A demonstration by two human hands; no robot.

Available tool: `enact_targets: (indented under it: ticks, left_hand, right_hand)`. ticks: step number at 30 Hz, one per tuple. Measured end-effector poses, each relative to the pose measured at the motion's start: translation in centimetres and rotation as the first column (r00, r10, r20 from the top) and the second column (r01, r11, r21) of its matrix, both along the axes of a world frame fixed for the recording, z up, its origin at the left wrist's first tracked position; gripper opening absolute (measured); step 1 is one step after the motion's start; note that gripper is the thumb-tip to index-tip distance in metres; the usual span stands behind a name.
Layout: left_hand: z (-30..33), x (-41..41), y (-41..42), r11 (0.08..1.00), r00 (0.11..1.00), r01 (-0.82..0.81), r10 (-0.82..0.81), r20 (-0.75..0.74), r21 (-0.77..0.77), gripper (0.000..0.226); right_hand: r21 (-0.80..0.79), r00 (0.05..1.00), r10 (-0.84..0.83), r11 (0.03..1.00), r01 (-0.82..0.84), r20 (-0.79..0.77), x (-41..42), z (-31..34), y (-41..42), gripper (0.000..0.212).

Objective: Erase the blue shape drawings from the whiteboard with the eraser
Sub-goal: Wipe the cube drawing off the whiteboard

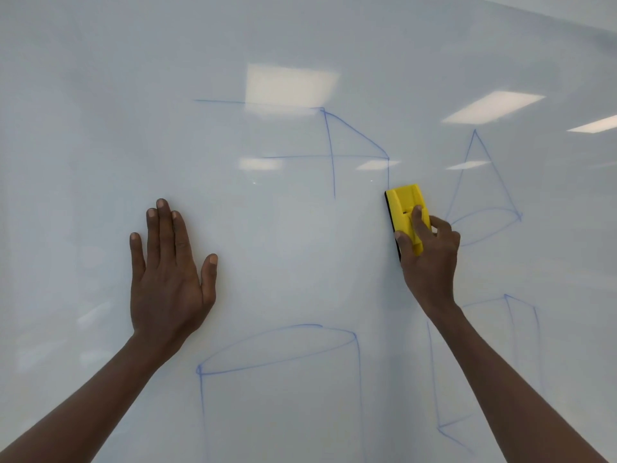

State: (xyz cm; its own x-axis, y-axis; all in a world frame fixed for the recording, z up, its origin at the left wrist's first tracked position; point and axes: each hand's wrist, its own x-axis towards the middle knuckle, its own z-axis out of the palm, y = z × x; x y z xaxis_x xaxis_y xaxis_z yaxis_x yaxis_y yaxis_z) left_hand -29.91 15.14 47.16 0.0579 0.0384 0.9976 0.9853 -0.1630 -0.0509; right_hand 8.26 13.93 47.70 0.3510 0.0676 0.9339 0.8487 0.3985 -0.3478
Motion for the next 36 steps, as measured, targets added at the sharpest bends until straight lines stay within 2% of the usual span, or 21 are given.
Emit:
enact_targets:
  ticks: [4, 9, 13, 20, 26, 32, 36]
  left_hand:
    - [-0.1, 0.0, 0.0, 1.000, 1.000, -0.005, 0.005, 0.000, -0.003, 0.077]
    - [0.0, -0.1, 0.1, 1.000, 1.000, -0.005, 0.005, 0.001, -0.011, 0.077]
    - [-0.1, -0.2, 0.3, 1.000, 1.000, -0.005, 0.005, -0.002, -0.007, 0.078]
    - [-0.1, -0.2, 0.3, 1.000, 1.000, -0.005, 0.005, -0.006, -0.003, 0.078]
    - [-0.1, -0.1, 0.2, 1.000, 1.000, -0.011, 0.011, -0.001, -0.007, 0.078]
    - [-0.1, -0.1, 0.2, 1.000, 1.000, -0.019, 0.019, -0.004, 0.004, 0.078]
    - [-0.2, -0.1, 0.2, 1.000, 1.000, -0.017, 0.017, -0.002, 0.003, 0.077]
  right_hand:
    - [0.000, 1.000, -0.005, 1.000, 0.005, 0.013, -0.7, 3.1, 0.1, 0.049]
    - [0.019, 0.989, -0.029, 0.999, 0.026, 0.146, -1.1, 1.3, -0.1, 0.049]
    - [0.015, 0.996, -0.026, 1.000, 0.025, 0.084, -0.1, 1.5, 0.1, 0.048]
    - [0.016, 0.999, -0.022, 1.000, 0.021, 0.031, -0.3, 7.2, 0.6, 0.048]
    - [0.042, 0.984, -0.035, 0.999, 0.028, 0.176, -0.8, 5.3, 0.5, 0.047]
    - [0.013, 0.999, -0.020, 1.000, 0.020, 0.035, 0.2, 7.0, 0.6, 0.048]
    - [0.011, 0.999, -0.011, 1.000, 0.010, 0.041, -0.9, 9.7, 0.6, 0.048]
